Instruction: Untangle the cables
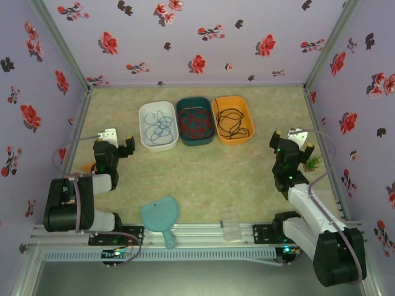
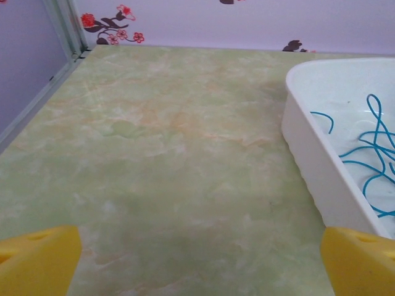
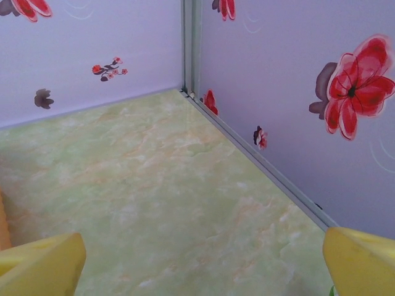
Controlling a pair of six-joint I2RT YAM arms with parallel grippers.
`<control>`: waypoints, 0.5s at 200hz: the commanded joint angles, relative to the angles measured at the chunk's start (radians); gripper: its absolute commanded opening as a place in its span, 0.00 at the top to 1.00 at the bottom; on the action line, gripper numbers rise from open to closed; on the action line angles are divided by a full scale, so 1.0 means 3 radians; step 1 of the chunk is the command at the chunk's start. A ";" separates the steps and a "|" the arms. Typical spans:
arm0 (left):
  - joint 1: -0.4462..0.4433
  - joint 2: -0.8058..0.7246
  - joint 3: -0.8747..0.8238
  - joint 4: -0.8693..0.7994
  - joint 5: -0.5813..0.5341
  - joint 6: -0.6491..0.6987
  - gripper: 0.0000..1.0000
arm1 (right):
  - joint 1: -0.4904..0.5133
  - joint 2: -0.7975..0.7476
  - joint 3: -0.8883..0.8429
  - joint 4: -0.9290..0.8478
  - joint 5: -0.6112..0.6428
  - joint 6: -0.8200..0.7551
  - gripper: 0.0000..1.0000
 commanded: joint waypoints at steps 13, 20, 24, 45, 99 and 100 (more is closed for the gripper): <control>0.0028 0.0136 -0.0045 0.0415 0.0272 0.0140 0.00 | -0.0033 -0.0036 -0.0039 0.0177 -0.0001 -0.0129 0.01; 0.0031 0.0165 -0.0045 0.0433 0.0316 0.0153 0.00 | -0.0033 -0.0036 -0.0053 0.0191 0.0006 -0.0146 0.01; 0.0030 0.0190 -0.0046 0.0443 0.0341 0.0165 0.00 | -0.0033 -0.0037 -0.0065 0.0199 0.0011 -0.0156 0.01; 0.0028 0.0356 0.0010 0.0467 0.0517 0.0228 0.00 | -0.0034 -0.0043 -0.0129 0.0287 0.0031 -0.0237 0.01; 0.0135 0.0454 0.0199 0.0207 0.0731 0.0177 0.00 | -0.0074 0.0019 -0.0421 0.0800 -0.0121 -0.0515 0.01; 0.0142 0.0456 0.0200 0.0205 0.0731 0.0172 0.00 | -0.0077 0.0021 -0.0427 0.0809 -0.0124 -0.0521 0.01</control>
